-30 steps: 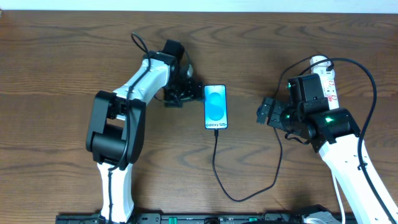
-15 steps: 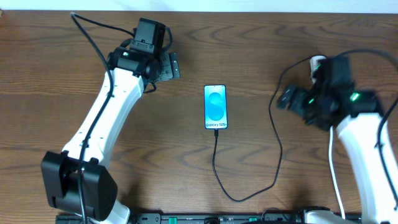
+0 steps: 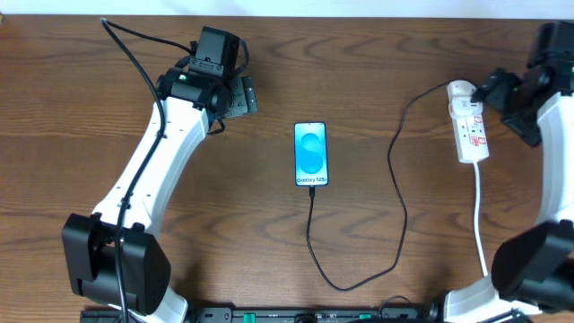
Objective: Plug charger to phone and switch on socket
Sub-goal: 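Raise the left arm away and move the right gripper to the power strip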
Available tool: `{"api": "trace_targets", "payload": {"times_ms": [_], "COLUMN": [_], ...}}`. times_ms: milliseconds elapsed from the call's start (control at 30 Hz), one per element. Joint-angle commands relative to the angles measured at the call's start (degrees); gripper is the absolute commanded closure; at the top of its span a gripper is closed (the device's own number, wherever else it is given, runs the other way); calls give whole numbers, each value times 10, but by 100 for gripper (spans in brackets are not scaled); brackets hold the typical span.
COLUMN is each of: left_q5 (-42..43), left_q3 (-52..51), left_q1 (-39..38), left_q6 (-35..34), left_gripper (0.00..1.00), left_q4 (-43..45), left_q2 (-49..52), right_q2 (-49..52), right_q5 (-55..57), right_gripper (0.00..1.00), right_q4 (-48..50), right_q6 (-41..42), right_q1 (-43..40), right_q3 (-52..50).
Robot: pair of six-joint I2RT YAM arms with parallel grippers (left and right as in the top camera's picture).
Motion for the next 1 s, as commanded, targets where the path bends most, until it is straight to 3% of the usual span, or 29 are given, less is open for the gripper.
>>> {"api": "trace_targets", "payload": {"times_ms": [0,233,600,967], "left_q5": [-14,-14,-14,-14], "left_q3": [0,0,0,0], "left_q1": [0,0,0,0], "left_q6": [-3,-3,-3,-3], "left_gripper": [9,9,9,9], "left_q4": [0,0,0,0], "left_q2": [4,4,4,4], "right_q2": [34,109,212,244], "right_q5": [31,3,-118,-88], "right_gripper": [1,1,1,1], "right_q4": [16,53,111,129], "right_q6": [22,22,23,58], "right_q1": [-33,-80,-87,-91], "right_q3": [12,12,11,11]}}
